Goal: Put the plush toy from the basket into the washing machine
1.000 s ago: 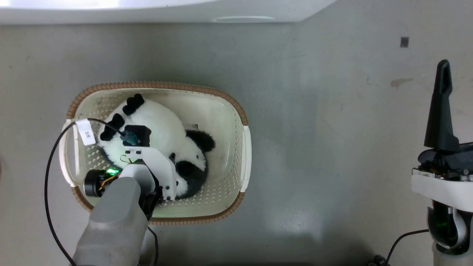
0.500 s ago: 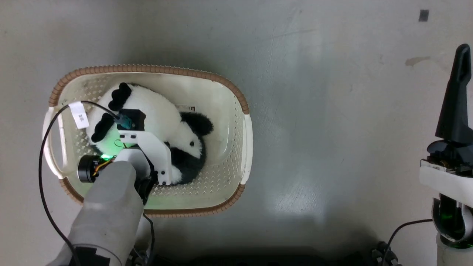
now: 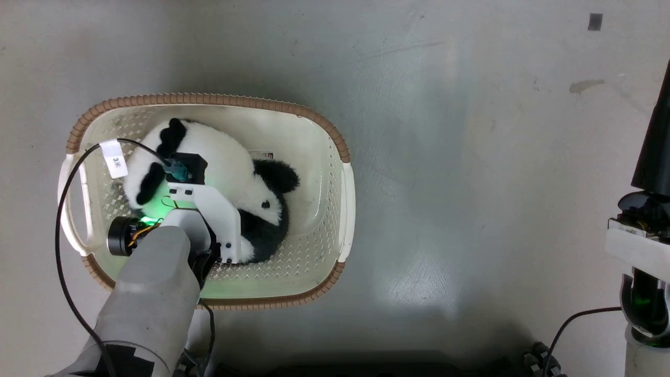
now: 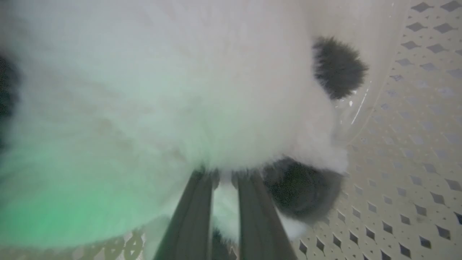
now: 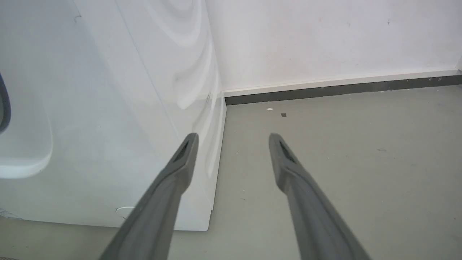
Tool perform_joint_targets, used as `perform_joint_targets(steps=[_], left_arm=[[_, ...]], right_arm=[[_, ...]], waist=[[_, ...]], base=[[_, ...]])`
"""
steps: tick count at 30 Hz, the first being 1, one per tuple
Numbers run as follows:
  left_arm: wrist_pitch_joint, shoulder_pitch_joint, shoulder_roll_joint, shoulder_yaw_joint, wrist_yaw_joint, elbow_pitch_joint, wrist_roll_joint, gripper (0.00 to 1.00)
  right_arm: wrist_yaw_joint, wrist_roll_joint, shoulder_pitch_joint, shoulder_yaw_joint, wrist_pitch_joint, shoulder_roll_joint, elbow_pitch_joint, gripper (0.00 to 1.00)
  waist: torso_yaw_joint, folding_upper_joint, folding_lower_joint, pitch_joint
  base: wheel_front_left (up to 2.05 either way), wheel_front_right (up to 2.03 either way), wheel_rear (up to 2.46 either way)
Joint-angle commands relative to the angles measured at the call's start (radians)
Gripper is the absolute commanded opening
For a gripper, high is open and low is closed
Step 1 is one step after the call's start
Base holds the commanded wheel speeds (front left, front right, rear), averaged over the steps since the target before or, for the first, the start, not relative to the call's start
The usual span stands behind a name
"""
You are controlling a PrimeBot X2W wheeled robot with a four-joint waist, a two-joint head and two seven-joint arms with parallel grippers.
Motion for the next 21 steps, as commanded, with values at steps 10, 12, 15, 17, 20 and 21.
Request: perform_joint_targets(steps=[10,12,15,17,20,21], left_arm=[[-0.027,0.017,0.0,-0.025,-0.028,0.004,-0.007,0.0],[-0.049,0.027,0.001,-0.031,-0.034,0.004,-0.009,0.0],[-0.078,0.049,0.004,-0.045,-0.043,0.004,-0.008,0.0],[-0.102,0.066,0.008,-0.054,-0.047,0.004,-0.009,0.0],[-0.139,0.09,0.002,-0.067,-0.051,0.004,-0.016,0.0],[-0.154,0.097,0.002,-0.072,-0.052,0.004,-0.016,0.0]], right_arm=[[0.001,0.01,-0.008,0.001,-0.004,0.0,0.021,1.0],[0.001,0.017,-0.006,0.003,-0.004,0.0,0.034,1.0],[0.001,0.028,0.004,0.009,-0.004,0.0,0.056,1.0],[0.001,0.034,0.016,0.016,-0.004,0.0,0.071,1.0],[0.001,0.04,0.038,0.017,-0.004,0.0,0.092,1.0],[0.001,0.042,0.046,0.017,-0.004,0.0,0.099,1.0]], waist=[[-0.002,0.0,-0.0001,-0.073],[-0.003,0.0,-0.0001,-0.106],[-0.003,0.0,-0.0001,-0.164],[-0.002,0.0,-0.0001,-0.205],[0.007,0.0,-0.0001,-0.267],[0.009,0.0,-0.0001,-0.286]], base=[[0.0,0.0,0.0],[0.0,0.0,0.0],[0.0,0.0,0.0],[0.0,0.0,0.0],[0.0,0.0,0.0],[0.0,0.0,0.0]])
